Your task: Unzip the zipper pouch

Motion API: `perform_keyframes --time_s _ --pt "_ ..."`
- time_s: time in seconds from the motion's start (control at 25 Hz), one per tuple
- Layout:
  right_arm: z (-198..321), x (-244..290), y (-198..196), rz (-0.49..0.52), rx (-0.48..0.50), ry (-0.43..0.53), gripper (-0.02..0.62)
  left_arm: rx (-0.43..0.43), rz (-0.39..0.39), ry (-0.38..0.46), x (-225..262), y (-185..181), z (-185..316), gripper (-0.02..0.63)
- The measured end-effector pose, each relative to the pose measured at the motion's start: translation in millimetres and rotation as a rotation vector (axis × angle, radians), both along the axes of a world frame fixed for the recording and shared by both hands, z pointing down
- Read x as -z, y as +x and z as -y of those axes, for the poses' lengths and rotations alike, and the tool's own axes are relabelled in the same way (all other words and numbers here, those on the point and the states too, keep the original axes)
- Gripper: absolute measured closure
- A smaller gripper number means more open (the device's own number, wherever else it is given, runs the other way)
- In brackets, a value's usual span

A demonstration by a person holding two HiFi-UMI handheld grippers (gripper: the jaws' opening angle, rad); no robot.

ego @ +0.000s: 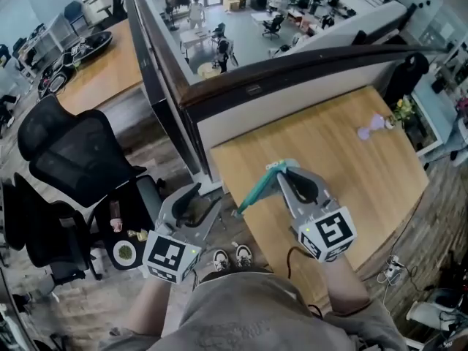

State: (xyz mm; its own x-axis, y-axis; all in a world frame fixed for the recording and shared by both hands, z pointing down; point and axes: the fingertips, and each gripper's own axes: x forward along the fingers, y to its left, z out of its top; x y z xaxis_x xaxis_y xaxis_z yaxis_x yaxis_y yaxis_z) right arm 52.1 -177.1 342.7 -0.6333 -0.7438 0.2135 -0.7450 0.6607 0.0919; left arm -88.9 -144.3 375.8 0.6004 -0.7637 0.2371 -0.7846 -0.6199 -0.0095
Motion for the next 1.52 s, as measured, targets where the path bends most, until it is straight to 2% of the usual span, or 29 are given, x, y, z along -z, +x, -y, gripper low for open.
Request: perform_keyframes --time_s 0.24,0.72,0.88,0.96,1.16,1.24,1.36,1.4,1.52 --pt "-37.4 0.3 2.6 0.043 -0.027 -0.012 0.571 0.013 -0.115 -0.037 3.8 -9.9 -26.8 0.407" --pt "-51.8 -6.7 -8.3 0.013 0.019 -0.010 0.571 -0.007 -0.088 -0.013 11.5 -4.8 -34.1 0.407" --pt "-55.8 -4.7 -20.1 -0.030 0.080 -0.007 0.571 -0.118 -0.185 -0.078 23.8 12.5 -36.4 0.408" --pt "-57.5 -3.8 -26.3 -0.047 0.105 -0.007 0.571 -0.165 -0.212 -0.079 34.2 20.2 -35.8 0.407" --pt "-61.6 1.9 -37.6 -0.053 0.182 0.014 0.571 -0.255 -0.173 -0.047 51.9 42.6 -35.1 0.408" --pt "-63.8 3.7 -41.1 -0.065 0.216 0.031 0.571 -0.295 -0.166 -0.064 54.1 51.5 -37.0 0.419" --pt "-67.9 2.3 -45.3 -0.093 0.256 0.051 0.571 -0.345 -0.112 -0.099 46.9 58.9 -38.9 0.437" --pt "-68.9 1.5 -46.0 -0.099 0.267 0.056 0.571 -0.358 -0.099 -0.107 44.4 61.0 -39.0 0.479" --pt "-71.7 0.2 -47.1 -0.108 0.294 0.061 0.571 -0.405 -0.101 -0.127 41.9 68.8 -41.7 0.483"
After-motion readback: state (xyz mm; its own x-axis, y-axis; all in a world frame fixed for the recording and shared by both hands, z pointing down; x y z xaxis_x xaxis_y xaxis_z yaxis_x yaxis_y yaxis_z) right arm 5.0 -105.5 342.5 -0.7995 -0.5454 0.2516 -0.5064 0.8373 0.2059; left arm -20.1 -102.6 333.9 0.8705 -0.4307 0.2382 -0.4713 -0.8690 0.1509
